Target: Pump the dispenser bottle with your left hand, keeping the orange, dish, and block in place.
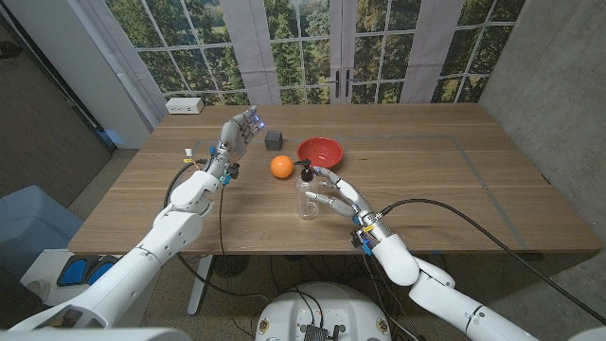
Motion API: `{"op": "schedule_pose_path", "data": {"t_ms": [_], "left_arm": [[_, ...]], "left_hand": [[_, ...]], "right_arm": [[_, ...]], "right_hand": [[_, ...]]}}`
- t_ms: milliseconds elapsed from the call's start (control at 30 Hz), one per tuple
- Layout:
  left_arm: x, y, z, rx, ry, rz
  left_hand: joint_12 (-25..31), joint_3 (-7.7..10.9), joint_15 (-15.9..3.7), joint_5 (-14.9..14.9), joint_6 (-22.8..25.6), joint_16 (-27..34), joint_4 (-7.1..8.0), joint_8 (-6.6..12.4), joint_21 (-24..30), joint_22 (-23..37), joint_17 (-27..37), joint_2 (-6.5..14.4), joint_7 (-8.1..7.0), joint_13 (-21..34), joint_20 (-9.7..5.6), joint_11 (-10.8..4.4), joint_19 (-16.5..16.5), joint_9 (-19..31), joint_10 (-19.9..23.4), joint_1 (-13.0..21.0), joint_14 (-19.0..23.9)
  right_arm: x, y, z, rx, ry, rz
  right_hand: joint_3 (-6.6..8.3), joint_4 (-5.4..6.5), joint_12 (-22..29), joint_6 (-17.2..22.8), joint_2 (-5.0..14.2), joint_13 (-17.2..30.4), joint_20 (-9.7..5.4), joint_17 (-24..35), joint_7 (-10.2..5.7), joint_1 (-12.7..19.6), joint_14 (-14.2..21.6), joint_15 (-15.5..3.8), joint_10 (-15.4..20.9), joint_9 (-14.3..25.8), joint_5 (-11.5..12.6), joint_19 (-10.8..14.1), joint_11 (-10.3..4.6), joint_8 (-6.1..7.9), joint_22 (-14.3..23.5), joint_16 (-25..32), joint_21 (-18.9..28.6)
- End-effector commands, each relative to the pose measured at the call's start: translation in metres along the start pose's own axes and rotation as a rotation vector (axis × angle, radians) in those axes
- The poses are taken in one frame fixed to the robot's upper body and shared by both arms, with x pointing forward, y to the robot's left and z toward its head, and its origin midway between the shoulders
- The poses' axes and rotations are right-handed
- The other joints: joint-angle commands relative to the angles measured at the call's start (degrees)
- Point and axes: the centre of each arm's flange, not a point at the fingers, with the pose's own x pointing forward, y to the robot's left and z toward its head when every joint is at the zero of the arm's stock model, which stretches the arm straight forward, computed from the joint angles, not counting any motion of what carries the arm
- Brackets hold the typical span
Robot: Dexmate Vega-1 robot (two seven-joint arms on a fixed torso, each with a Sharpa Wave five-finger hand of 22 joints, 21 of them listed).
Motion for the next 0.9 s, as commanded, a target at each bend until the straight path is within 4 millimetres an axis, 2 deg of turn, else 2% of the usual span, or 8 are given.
{"op": "schedule_pose_path", "data": {"t_ms": [33, 233, 367, 400, 533, 900], "left_arm": [[-0.004, 0.000, 0.004, 0.009, -0.007, 0.004], [-0.007, 0.002, 0.003, -0.033, 0.001, 0.006], [-0.008, 0.001, 0.003, -0.017, 0.001, 0.011], [-0.008, 0.001, 0.004, -0.008, 0.003, 0.010], [-0.009, 0.002, 0.004, -0.014, -0.001, 0.015], [-0.014, 0.001, 0.005, -0.017, -0.004, 0.018]], "left_hand": [[0.2, 0.04, -2.41, 0.2, 0.4, 0.0, 0.24, 0.34, -0.2, 0.2, 0.1, 4.1, -0.22, 0.2, -2.59, -0.08, 0.7, 0.2, 0.2, -0.5, 0.4], [0.2, 0.07, -2.36, 0.2, 0.5, 0.0, 0.27, 0.34, -0.4, 0.2, 0.1, 4.0, -0.15, 0.2, -2.58, 0.09, 0.8, 0.2, 0.3, -0.6, 0.4], [0.3, 0.11, -2.34, 0.2, 0.5, 0.0, 0.27, 0.34, -0.5, 0.2, 0.1, 4.0, -0.11, 0.2, -2.56, 0.08, 0.9, 0.2, 0.4, -0.6, 0.5], [0.3, 0.11, -2.36, 0.2, 0.6, 0.0, 0.27, 0.34, -0.5, 0.2, 0.1, 4.0, -0.12, 0.2, -2.54, 0.05, 0.9, 0.2, 0.4, -0.6, 0.5], [0.3, 0.14, -2.33, 0.2, 0.6, 0.0, 0.30, 0.33, -0.6, 0.2, 0.1, 4.0, -0.12, 0.2, -2.52, 0.02, 1.0, 0.2, 0.5, -0.6, 0.5], [0.2, 0.19, -2.29, 0.2, 0.7, 0.0, 0.37, 0.32, -0.9, 0.2, 0.1, 4.0, -0.07, 0.2, -2.48, 0.06, 1.1, 0.2, 0.5, -0.7, 0.6]], "right_arm": [[0.012, 0.000, -0.001, -0.038, -0.005, 0.011], [0.015, -0.001, -0.004, -0.048, 0.015, 0.005], [0.022, -0.001, -0.003, -0.069, 0.035, 0.100], [0.018, 0.003, -0.002, -0.081, 0.023, 0.037], [0.019, 0.004, 0.006, -0.117, 0.018, 0.068], [0.029, 0.003, 0.007, -0.089, 0.002, 0.063]], "right_hand": [[-0.11, -0.12, 0.1, -0.5, 0.23, 0.4, 1.07, 0.1, -0.14, 1.2, -0.4, 0.09, -0.5, 0.4, 0.4, 0.6, -0.13, -0.12, 0.1, 0.0, 0.0], [0.22, -0.37, 0.0, -2.0, 0.27, 0.5, 0.43, -0.1, 0.00, 2.9, -0.5, 0.24, -1.7, 0.5, 0.7, 1.1, -0.33, -0.28, 0.1, 0.2, -0.3], [0.12, -0.29, -0.1, -4.7, -0.08, 0.7, 0.09, -0.3, 0.66, 3.9, -0.9, 0.43, -2.8, 0.6, 0.9, 1.2, -0.27, -0.75, 0.1, 0.2, -0.8], [0.04, -0.22, -0.1, -5.5, -0.19, 0.7, 0.07, -0.3, 0.80, 4.0, -1.0, 0.42, -3.4, 0.6, 0.9, 1.3, -0.35, -0.83, 0.1, 0.2, -1.0], [-0.87, 0.37, -0.2, -8.3, -0.92, 1.0, -0.04, -0.3, 0.95, 3.5, -2.0, 1.15, -5.2, 0.8, 1.2, 1.0, -0.70, -0.94, 0.2, 0.1, -1.7], [-1.26, 0.53, 0.1, -8.8, -0.81, 1.2, 0.37, -0.4, 1.48, 3.7, -2.6, 1.55, -5.5, 0.9, 1.6, 0.6, -0.22, -0.38, 0.2, 0.2, -2.4]]}}
